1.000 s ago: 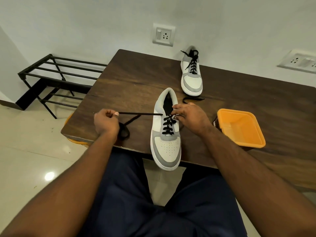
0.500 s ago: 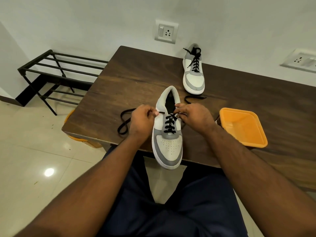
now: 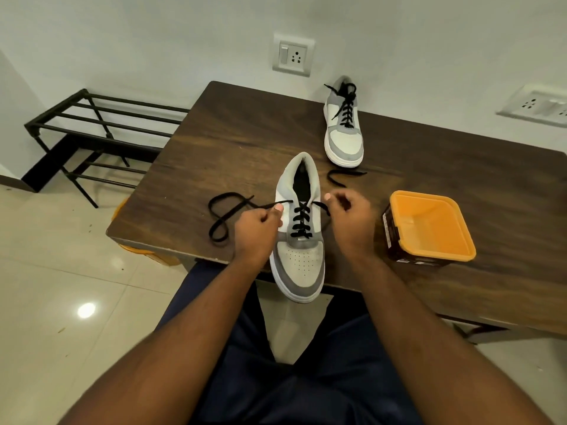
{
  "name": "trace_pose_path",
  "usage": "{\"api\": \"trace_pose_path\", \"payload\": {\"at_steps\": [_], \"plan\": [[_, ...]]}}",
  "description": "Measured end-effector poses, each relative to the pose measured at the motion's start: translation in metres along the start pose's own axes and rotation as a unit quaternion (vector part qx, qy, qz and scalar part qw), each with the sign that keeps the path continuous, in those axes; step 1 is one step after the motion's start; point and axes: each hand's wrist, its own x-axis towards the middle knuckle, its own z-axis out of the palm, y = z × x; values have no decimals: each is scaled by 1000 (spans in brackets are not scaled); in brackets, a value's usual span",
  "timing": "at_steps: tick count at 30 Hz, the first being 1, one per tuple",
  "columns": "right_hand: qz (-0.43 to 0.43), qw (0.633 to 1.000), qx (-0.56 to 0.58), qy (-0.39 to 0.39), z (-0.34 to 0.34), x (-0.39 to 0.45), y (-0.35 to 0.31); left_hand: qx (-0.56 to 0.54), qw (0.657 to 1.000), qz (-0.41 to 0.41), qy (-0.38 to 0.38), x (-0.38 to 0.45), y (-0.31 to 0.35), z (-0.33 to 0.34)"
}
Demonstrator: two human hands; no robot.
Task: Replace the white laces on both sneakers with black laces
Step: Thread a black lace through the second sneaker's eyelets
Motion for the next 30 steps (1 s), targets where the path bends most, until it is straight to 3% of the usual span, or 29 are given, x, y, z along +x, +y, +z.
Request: {"api": "trace_pose_path", "payload": {"at_steps": [2,5,9,13,16,19,22,24,26,28,30], "plan": [[172,981,86,26,11,-10,-2,-73,996,-58,-3,0,1,10],[358,903,237,-1,21,-3,-18,-203,970,-126,40,0,12,25],[404,858,318,-23,19,14,-39,-326,925,-178,73,3,30,34],[428,825,369,32,17,17,-36,-384,894,-206,107,9,31,31],[399,817,412,58,23,9,-31,-419,878,-211,96,12,29,29],[366,798,478,28,22,6,-35,-442,874,-182,90,18,35,22],[281,828,485,-19,7,9,-47,-448,887,-102,53,27,56,10],[175,877,445,-44,-7,12,-58,-341,940,-4,-14,32,73,1],[32,926,365,-89,-19,20,-62,-158,973,96,-138,35,90,-6],[-81,948,268,-150,-29,30,-64,14,954,144,-261,34,103,-11],[-117,951,206,-197,-35,37,-67,115,926,147,-328,32,109,-15]]}}
